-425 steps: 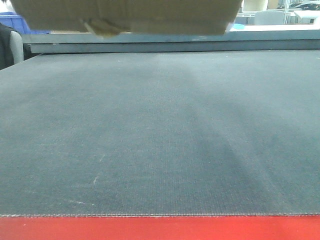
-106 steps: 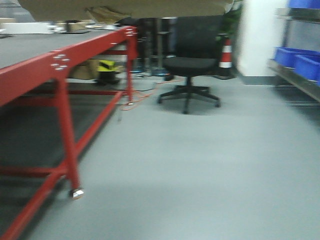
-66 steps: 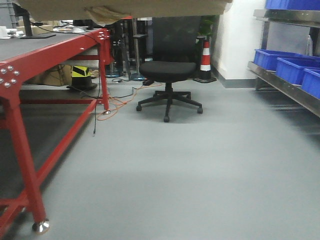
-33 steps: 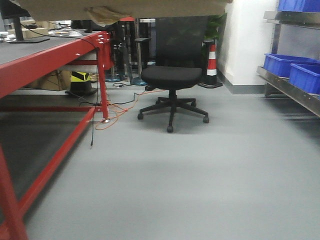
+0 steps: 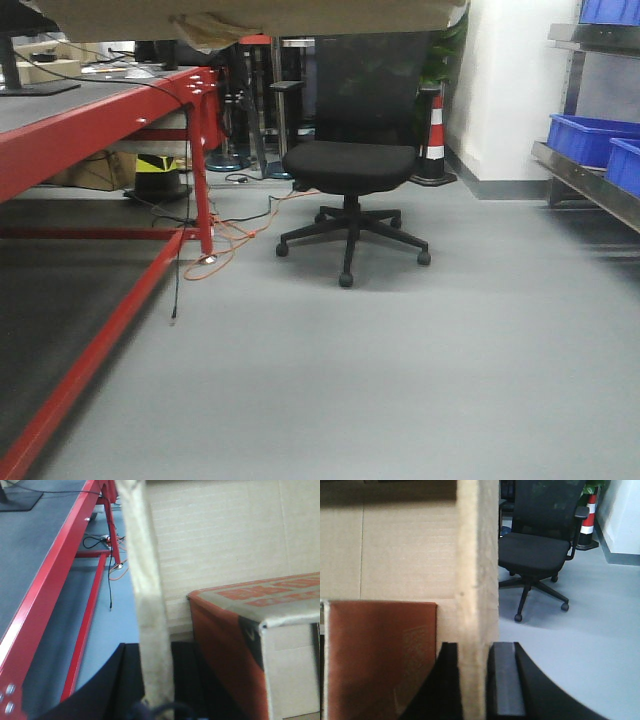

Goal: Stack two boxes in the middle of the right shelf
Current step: 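Hold the boxes and drive up to the shelf of blue bins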

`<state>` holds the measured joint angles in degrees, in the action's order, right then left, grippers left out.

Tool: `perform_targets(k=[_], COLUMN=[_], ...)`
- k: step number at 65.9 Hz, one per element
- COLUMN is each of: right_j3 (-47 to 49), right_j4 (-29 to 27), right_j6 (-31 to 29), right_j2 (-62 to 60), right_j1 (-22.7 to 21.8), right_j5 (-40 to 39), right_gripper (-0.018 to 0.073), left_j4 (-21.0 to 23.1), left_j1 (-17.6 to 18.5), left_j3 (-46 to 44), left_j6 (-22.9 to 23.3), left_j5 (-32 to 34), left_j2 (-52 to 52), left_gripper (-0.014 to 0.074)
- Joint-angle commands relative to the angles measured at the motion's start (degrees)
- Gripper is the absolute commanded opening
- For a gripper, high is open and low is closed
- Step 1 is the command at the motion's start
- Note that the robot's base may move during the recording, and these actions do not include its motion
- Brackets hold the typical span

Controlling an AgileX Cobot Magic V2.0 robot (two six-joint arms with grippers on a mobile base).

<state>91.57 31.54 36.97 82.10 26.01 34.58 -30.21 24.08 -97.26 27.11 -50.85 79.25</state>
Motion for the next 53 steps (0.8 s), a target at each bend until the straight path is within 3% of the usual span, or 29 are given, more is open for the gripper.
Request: perform_targets(k=[1,53], right_j3=[0.60,0.60], right_j4=[0.12,0.12], right_j6=[0.18,0.18], right_j2=[-0.94,-0.94], right_j1=[0.37,0.37], right_j5=[-8.11,-8.11], right_gripper=[-0.0153,-0.0153], left_j4=[1.41,1.41], left_j1=[0.34,0.34], left_j3=[-0.43,-0.43], left_j6=[-0.62,-0.62], left_j5=[2.54,2.54], left_j2=[-0.57,-0.57], left_gripper=[-0.0111,-0.0111])
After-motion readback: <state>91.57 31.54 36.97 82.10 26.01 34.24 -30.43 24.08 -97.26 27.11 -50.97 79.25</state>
